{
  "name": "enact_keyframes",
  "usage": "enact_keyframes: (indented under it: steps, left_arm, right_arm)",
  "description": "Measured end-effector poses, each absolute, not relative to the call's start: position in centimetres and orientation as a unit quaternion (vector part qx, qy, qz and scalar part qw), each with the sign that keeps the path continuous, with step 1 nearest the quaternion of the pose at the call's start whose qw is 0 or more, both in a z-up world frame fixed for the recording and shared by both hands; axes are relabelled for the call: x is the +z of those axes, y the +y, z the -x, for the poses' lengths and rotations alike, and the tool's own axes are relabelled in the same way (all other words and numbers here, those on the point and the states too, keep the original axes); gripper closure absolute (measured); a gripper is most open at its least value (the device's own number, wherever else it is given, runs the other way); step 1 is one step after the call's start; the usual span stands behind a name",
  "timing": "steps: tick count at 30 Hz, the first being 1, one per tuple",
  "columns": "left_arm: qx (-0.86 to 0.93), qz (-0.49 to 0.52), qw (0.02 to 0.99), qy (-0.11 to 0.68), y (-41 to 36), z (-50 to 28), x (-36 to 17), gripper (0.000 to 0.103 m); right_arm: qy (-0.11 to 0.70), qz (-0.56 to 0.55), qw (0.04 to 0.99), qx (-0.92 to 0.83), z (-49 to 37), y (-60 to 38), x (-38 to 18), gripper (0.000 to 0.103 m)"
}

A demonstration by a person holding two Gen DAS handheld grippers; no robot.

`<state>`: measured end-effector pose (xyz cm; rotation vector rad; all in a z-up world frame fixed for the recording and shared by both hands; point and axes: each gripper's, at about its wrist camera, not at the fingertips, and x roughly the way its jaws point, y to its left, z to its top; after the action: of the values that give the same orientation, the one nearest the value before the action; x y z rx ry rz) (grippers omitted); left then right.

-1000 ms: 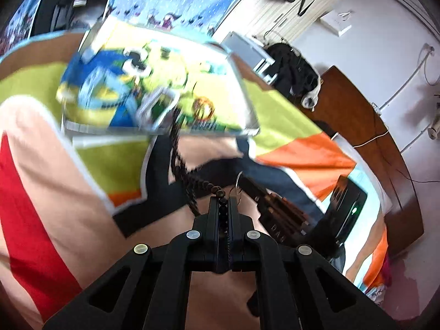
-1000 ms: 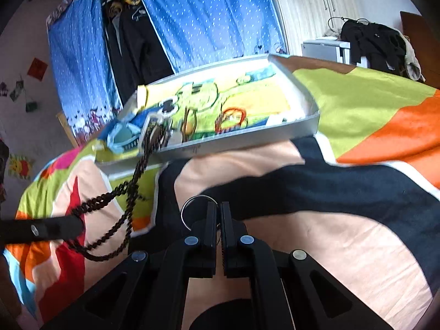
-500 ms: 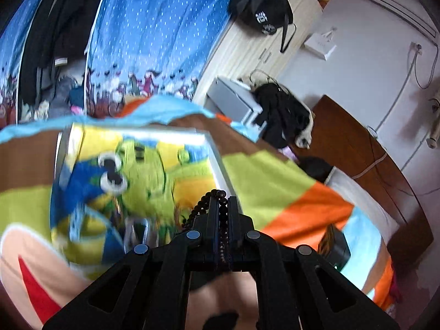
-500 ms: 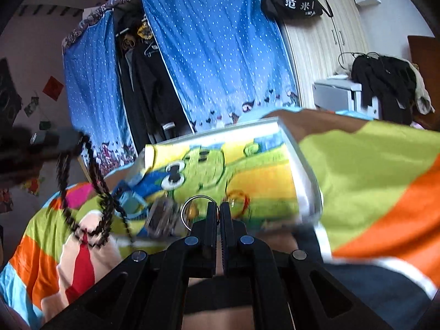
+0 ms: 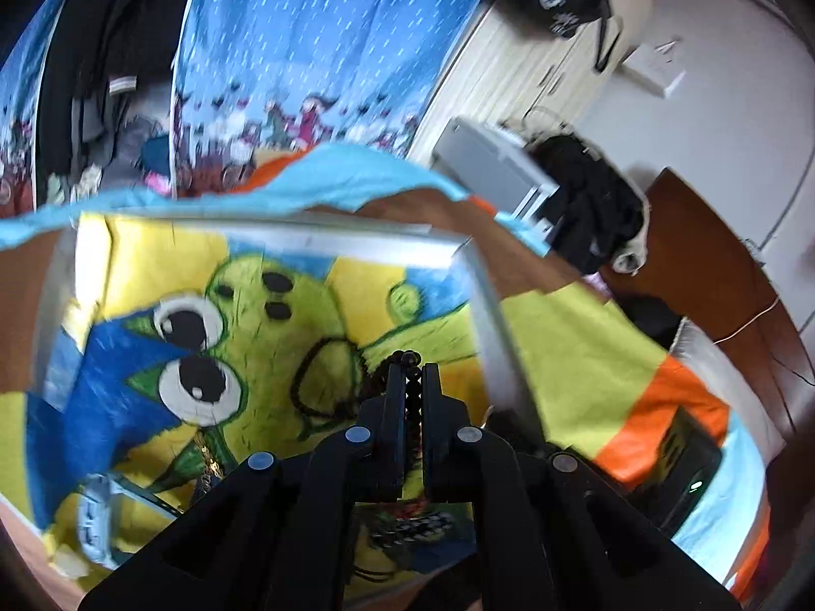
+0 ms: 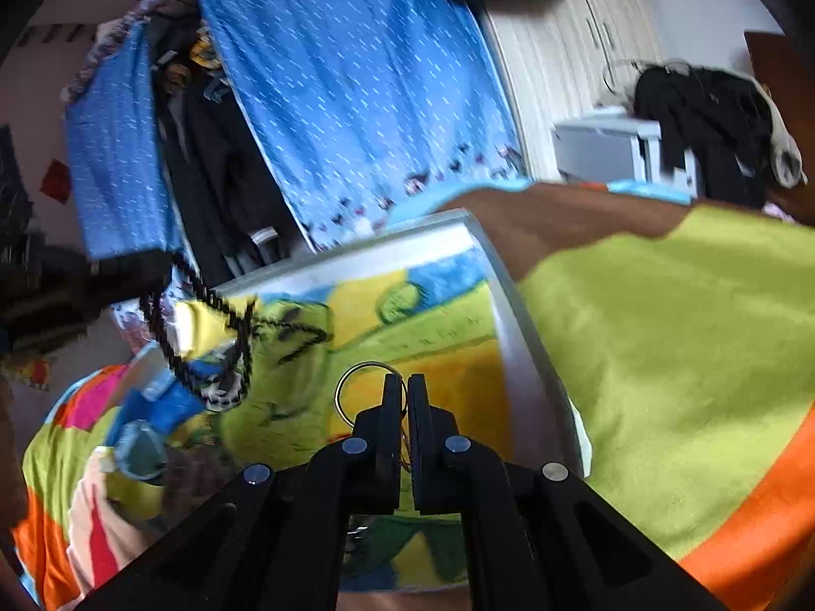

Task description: Organize jewelry

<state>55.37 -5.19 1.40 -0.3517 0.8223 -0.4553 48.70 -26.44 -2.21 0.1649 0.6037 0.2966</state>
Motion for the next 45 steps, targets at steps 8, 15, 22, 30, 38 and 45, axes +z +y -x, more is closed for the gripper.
enact_keyframes:
  steps: [8, 15, 22, 30, 38, 45]
  left_arm:
    - [-0.175, 0.140, 0.873, 0.434, -5.0, -55.8, -2.9, 0.100]
    - [-0.142, 0.118, 0.874, 0.451, -4.9, -55.2, -2.8, 0.095]
    - [-0.119, 0.136, 0.898, 0.400, -3.6, -52.4, 0.7, 0.047]
    - [-0.083, 0.097, 0.937, 0.326, -3.2, -46.3, 5.7, 0.029]
    - [-0.043, 0.076, 0.960, 0.265, -2.2, -38.1, 9.4, 0.016]
    - [-0.022, 0.071, 0.971, 0.226, -1.8, -30.6, 10.9, 0.006]
  right_arm:
    - [0.330, -0.055, 0.935, 0.119, -49.9, -26.4, -4.7, 0.099]
    - [0.342, -0.052, 0.931, 0.113, -49.4, -26.6, -5.2, 0.093]
    - [0.322, -0.048, 0.940, 0.106, -47.7, -27.0, -3.0, 0.073]
    - [0.273, -0.051, 0.955, 0.107, -44.3, -27.5, 1.7, 0.038]
    - [0.200, -0.059, 0.969, 0.135, -37.5, -27.6, 7.4, 0.008]
    - [0.158, -0.068, 0.973, 0.152, -31.1, -27.6, 10.5, 0.000]
